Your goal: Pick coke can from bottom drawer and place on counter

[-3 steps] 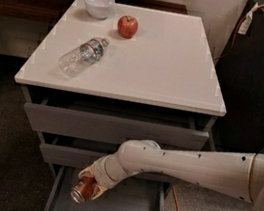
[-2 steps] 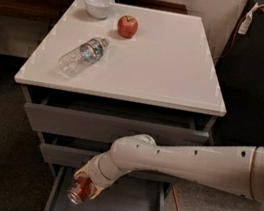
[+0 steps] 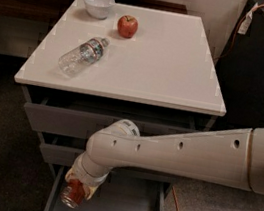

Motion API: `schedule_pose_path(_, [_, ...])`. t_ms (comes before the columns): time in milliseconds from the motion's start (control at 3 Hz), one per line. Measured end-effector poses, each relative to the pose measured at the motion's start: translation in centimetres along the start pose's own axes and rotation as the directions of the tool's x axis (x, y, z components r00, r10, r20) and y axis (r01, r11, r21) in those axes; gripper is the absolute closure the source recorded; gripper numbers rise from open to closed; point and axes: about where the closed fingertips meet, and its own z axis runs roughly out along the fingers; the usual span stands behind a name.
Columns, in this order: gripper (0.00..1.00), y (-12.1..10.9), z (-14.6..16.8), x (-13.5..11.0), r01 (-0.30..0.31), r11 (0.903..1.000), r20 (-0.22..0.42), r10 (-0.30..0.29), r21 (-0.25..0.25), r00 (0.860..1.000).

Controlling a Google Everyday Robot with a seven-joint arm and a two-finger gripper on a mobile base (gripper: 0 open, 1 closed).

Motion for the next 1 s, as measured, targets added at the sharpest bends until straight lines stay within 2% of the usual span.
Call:
schedule_pose_path(333, [1.0, -0.5, -3.6, -2.9, 0.055, 0.9979, -0.013, -0.056, -0.035, 0.998])
schedule_pose_path(667, [1.0, -0.5, -3.6, -2.8, 0.058, 0.9977, -0.014, -0.059, -0.035, 0.998])
schedule_pose_path(1000, [1.0, -0.7, -5.4, 0.1, 0.114, 0.9928, -0.035, -0.115, -0.035, 0.993])
